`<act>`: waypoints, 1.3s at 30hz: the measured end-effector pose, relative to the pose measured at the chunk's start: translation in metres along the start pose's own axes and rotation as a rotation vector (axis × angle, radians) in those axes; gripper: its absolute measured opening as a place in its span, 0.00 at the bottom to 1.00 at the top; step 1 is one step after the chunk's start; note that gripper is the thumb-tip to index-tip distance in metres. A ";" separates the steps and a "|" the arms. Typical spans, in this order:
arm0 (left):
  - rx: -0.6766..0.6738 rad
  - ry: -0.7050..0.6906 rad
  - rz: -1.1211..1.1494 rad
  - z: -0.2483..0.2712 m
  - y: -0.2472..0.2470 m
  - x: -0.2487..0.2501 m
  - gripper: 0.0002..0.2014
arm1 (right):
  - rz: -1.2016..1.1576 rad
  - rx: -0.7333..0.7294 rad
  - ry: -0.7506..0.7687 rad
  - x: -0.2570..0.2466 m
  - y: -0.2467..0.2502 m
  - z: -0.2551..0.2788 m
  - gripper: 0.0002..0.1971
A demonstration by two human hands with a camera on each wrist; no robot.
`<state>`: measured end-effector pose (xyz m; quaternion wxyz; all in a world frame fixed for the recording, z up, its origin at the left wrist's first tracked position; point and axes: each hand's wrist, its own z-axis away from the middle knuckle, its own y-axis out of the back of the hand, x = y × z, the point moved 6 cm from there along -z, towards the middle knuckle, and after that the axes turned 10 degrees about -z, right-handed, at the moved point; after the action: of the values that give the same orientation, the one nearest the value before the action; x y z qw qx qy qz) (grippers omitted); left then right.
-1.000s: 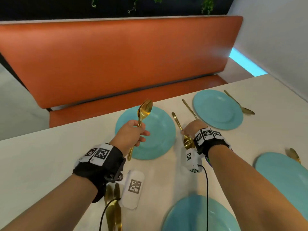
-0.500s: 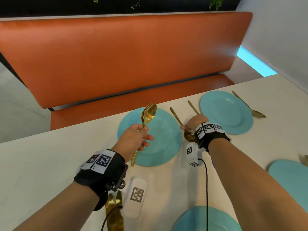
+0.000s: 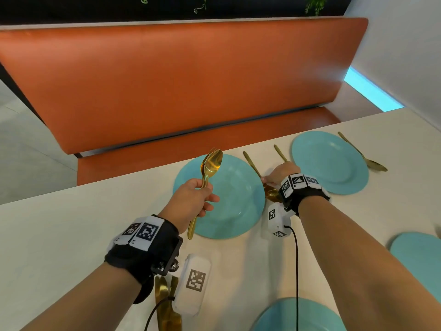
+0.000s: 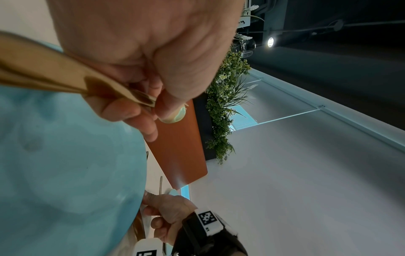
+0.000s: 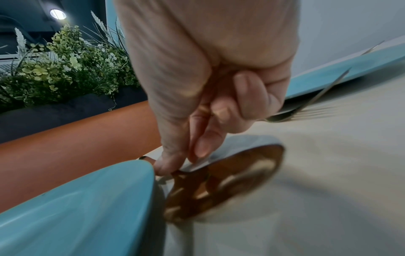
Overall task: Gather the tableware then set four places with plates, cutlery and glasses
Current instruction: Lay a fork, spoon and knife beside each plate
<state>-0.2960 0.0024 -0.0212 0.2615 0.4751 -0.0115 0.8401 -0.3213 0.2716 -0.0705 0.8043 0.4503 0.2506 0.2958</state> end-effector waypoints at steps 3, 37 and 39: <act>0.006 0.005 0.003 0.001 0.001 0.000 0.09 | 0.007 0.000 -0.002 0.000 0.001 0.001 0.28; -0.396 -0.120 0.002 0.110 -0.100 0.008 0.14 | -0.955 -0.119 0.189 0.043 -0.005 0.227 0.09; -0.426 -0.107 0.027 0.123 -0.113 0.000 0.13 | -1.070 -0.122 0.109 0.061 -0.012 0.241 0.08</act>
<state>-0.1479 0.0670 0.0200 0.3438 0.4530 -0.2087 0.7956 -0.1140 0.1703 0.0237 0.8533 0.1963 0.4685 -0.1181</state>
